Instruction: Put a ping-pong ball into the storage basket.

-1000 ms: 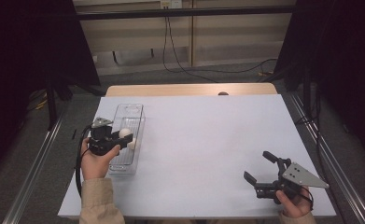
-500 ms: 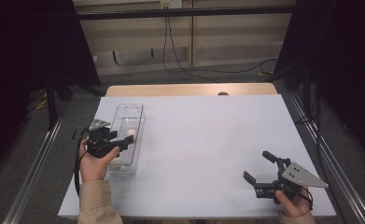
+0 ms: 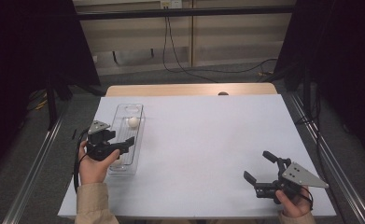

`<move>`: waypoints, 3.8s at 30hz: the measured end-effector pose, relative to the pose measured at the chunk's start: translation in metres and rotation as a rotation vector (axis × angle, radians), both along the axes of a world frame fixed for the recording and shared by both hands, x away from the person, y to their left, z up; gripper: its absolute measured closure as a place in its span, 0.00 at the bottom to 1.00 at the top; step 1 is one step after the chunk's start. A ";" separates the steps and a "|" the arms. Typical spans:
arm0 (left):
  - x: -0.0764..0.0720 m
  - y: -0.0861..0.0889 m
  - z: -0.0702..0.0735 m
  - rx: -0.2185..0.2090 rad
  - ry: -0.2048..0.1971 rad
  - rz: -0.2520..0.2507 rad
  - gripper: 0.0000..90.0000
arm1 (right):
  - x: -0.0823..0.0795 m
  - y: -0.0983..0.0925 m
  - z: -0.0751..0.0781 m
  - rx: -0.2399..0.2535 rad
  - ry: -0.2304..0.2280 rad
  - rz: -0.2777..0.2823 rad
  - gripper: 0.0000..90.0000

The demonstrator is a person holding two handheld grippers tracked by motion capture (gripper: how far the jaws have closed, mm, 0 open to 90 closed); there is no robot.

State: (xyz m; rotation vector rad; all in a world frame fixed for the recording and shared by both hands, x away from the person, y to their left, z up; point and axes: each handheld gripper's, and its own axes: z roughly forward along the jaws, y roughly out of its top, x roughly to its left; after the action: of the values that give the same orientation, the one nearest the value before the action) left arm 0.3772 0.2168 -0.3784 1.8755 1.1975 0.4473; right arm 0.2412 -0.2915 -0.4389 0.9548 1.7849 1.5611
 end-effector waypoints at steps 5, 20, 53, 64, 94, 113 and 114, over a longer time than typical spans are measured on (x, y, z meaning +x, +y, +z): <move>-0.004 -0.001 0.000 -0.012 -0.011 -0.001 0.17 | 0.000 0.000 0.000 0.001 0.003 0.000 0.02; -0.012 0.000 -0.003 -0.052 -0.060 0.004 0.08 | 0.000 0.000 0.000 0.002 0.003 0.001 0.02; -0.033 0.003 -0.013 -0.108 -0.140 -0.024 0.05 | 0.000 0.000 0.000 0.004 0.002 0.002 0.02; -0.039 0.003 -0.016 -0.119 -0.166 -0.029 0.04 | 0.000 0.000 0.000 0.001 0.000 0.002 0.02; -0.054 0.010 -0.030 -0.137 -0.219 -0.034 0.04 | 0.000 0.000 0.000 0.002 -0.001 -0.001 0.02; -0.063 0.010 -0.037 -0.152 -0.240 -0.052 0.04 | 0.000 0.000 0.000 0.000 -0.002 -0.002 0.02; -0.064 0.010 -0.037 -0.150 -0.240 -0.051 0.04 | 0.000 0.000 0.000 0.000 -0.001 -0.002 0.02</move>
State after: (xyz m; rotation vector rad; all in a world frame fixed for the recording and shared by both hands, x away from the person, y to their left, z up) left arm 0.3136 0.2267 -0.4152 1.6684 0.9934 0.5232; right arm 0.2407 -0.2917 -0.4387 0.9558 1.7825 1.5606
